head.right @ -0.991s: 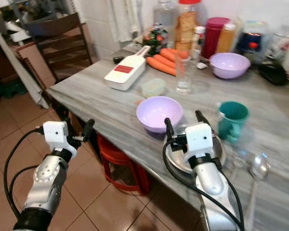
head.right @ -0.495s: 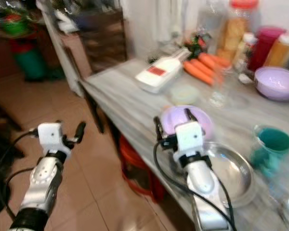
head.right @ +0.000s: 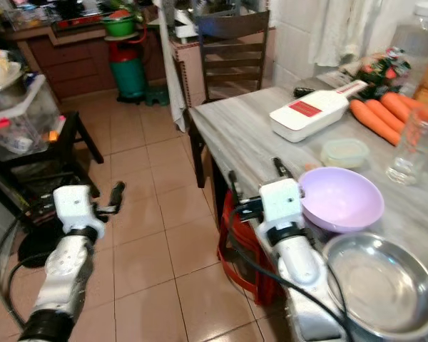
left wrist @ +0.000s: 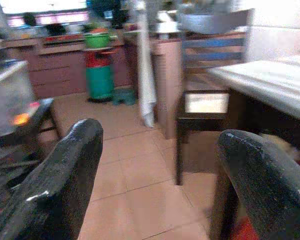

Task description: Setting the table

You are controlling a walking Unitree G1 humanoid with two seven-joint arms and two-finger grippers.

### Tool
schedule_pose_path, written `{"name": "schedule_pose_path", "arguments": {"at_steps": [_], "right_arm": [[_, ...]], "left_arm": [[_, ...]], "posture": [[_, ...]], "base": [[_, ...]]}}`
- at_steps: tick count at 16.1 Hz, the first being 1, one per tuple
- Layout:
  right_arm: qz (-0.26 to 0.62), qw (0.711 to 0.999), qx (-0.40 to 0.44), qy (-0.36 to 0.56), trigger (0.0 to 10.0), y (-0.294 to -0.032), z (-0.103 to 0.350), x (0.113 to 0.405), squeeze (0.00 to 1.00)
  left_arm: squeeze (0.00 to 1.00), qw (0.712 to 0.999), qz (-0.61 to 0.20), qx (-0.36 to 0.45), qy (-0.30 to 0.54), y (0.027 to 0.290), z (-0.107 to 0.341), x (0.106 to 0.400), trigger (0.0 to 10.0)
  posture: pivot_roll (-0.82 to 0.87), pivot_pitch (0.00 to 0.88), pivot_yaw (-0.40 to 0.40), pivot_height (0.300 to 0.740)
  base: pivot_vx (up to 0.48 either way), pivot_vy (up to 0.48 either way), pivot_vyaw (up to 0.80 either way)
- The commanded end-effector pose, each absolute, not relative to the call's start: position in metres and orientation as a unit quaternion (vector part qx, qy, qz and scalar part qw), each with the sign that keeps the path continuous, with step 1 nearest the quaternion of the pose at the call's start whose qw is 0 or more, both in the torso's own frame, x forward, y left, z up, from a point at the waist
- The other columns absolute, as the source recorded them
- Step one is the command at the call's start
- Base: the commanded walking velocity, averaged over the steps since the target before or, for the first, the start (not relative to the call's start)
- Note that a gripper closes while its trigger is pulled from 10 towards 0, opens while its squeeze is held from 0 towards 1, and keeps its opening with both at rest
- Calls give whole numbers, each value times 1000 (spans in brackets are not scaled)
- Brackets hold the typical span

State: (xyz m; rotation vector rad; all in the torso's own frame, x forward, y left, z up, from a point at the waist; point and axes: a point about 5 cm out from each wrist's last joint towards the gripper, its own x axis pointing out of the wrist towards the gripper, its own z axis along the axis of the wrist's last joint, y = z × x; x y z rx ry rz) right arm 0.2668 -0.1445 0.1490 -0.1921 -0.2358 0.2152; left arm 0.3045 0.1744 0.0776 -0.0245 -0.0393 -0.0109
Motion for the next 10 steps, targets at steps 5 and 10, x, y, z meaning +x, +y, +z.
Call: {"name": "schedule_pose_path", "arguments": {"at_steps": [5, 10], "right_arm": [[116, 983, -83, -118, 10000, -139, 150, 267, 0], [120, 983, -77, -114, 10000, -137, 147, 266, 0]], "left_arm": [[0, 1000, 1, 2, -27, 181, 82, 307, 10000], [0, 1000, 2, 7, -25, 182, 82, 309, 10000]], "posture": [[-143, 0, 105, 740], [-143, 0, 108, 740]], "base": [[0, 153, 0], [0, 248, 0]]}}
